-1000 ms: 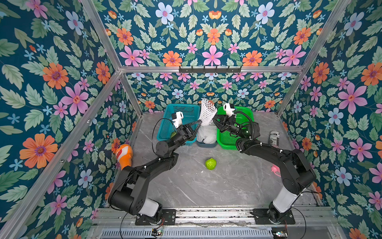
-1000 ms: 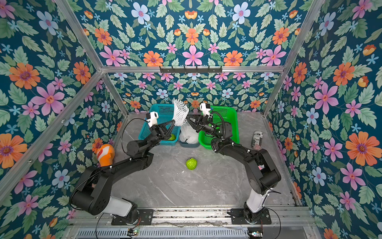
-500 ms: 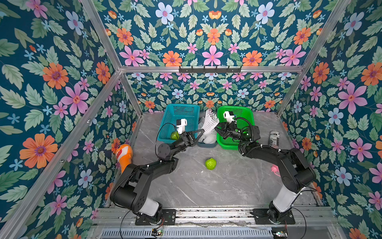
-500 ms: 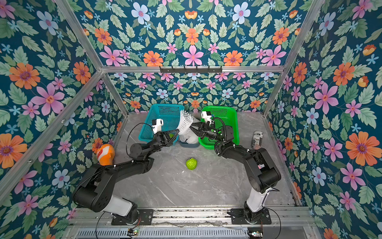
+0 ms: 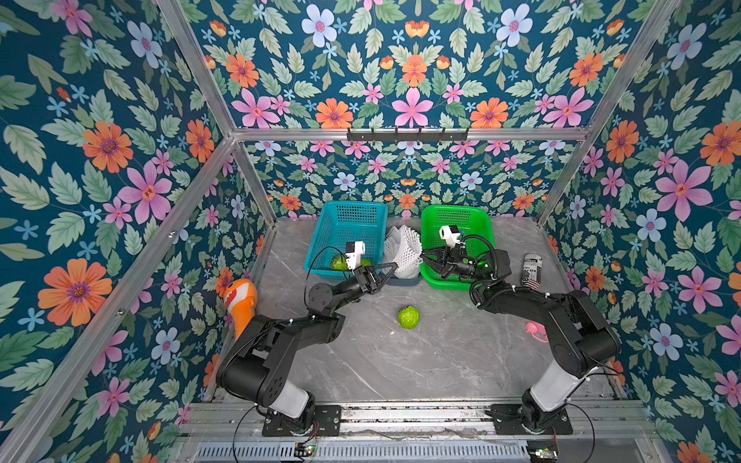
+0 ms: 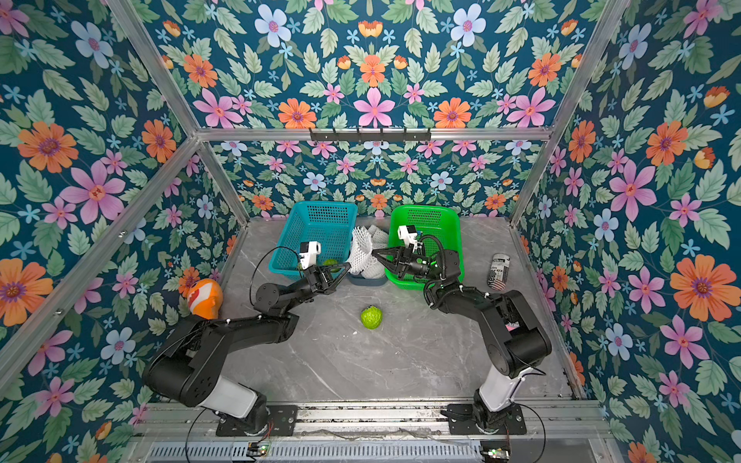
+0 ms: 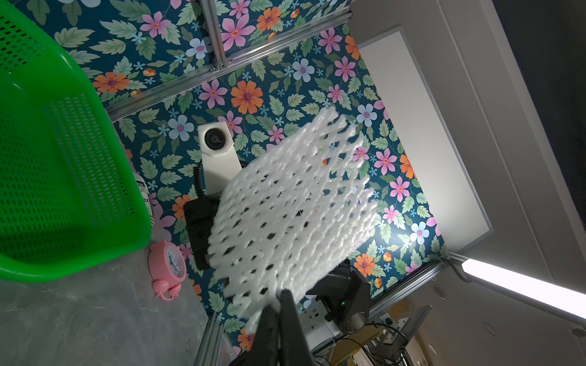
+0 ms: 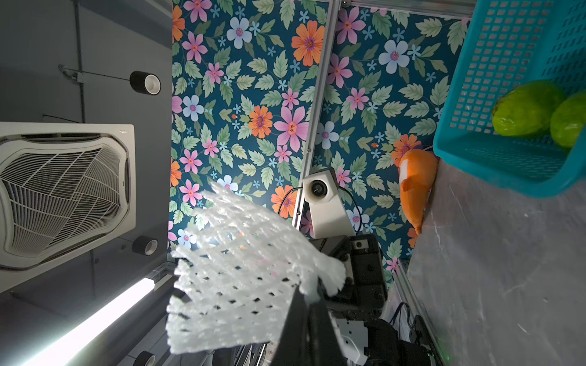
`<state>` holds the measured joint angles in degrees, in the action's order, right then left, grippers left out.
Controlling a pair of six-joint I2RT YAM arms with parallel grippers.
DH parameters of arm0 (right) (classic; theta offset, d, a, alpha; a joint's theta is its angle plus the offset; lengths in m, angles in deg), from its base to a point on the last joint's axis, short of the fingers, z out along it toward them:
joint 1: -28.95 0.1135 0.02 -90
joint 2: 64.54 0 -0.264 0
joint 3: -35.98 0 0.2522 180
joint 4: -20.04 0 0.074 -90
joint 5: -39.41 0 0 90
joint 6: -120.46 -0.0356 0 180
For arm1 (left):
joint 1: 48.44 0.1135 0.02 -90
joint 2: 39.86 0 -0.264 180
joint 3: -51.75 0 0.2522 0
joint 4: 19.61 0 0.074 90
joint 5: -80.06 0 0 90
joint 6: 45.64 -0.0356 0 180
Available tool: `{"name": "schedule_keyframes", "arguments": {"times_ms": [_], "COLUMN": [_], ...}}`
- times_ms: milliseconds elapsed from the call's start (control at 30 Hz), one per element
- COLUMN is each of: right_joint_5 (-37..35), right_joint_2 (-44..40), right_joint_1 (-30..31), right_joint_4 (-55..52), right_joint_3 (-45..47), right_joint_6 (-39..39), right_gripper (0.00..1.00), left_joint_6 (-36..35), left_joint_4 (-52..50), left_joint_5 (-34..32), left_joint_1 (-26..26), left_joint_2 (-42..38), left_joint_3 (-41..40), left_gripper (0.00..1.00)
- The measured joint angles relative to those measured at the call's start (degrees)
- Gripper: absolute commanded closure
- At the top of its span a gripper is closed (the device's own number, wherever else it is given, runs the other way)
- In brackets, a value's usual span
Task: Sleeve custard apples in foam nets
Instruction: Put on the foam net on the custard apple.
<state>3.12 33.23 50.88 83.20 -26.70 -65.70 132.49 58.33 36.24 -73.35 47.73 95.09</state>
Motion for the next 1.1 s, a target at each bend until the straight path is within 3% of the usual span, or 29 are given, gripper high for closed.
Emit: {"name": "schedule_keyframes", "arguments": {"times_ms": [1100], "right_joint_5": [3.1], "right_joint_2": [-1.2], "right_joint_1": [-1.3], "right_joint_4": [-12.6], "right_joint_3": [8.0], "right_joint_6": [13.1], "right_gripper": [1.0], "left_joint_6": [-6.0], "left_joint_4": [0.0], "left_joint_5": [1.9], "left_joint_1": [0.0], "left_joint_2": [7.3], "left_joint_3": [-7.9], "left_gripper": [1.0]}}
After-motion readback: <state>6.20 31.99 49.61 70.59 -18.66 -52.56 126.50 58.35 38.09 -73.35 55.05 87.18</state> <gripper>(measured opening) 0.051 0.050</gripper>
